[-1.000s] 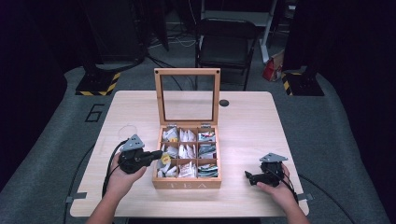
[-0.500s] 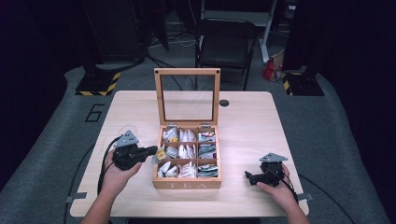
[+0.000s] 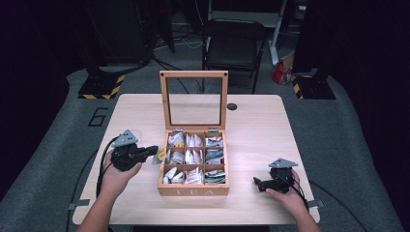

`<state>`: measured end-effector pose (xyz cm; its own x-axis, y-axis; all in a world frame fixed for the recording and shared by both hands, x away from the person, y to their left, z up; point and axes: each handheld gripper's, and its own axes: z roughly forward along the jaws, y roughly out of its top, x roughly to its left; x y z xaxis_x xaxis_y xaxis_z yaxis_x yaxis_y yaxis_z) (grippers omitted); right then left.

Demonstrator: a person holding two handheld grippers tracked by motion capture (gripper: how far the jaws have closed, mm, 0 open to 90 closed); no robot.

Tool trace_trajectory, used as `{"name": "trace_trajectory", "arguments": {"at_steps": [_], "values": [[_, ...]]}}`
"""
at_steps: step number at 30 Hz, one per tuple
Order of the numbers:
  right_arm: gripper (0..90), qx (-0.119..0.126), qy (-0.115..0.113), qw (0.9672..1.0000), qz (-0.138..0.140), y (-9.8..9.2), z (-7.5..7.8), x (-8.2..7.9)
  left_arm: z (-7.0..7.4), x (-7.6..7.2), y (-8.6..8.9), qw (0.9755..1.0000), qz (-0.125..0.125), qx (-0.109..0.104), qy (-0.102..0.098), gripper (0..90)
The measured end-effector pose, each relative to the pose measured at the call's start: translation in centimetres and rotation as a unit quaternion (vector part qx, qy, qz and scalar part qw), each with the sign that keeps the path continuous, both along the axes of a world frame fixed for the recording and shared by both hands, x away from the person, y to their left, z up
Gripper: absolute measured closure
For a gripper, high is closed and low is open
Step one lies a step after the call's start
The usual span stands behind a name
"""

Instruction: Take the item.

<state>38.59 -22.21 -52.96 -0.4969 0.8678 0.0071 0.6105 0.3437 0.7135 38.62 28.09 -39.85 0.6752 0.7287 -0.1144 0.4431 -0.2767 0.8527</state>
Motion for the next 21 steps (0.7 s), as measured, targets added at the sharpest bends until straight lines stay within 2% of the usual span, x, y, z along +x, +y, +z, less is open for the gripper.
{"name": "trace_trajectory", "arguments": {"at_steps": [18, 21], "values": [[0.0, 0.000, 0.000, 1.0000, 0.000, 0.0, 0.0, 0.0, 1.3, 1.5, 2.0, 0.9996, 0.028, 0.010, -0.004, 90.0], [0.0, 0.000, 0.000, 1.0000, 0.000, 0.0, 0.0, 0.0, 1.6, 1.8, 2.5, 0.9992, 0.039, 0.011, -0.006, 90.0]]}}
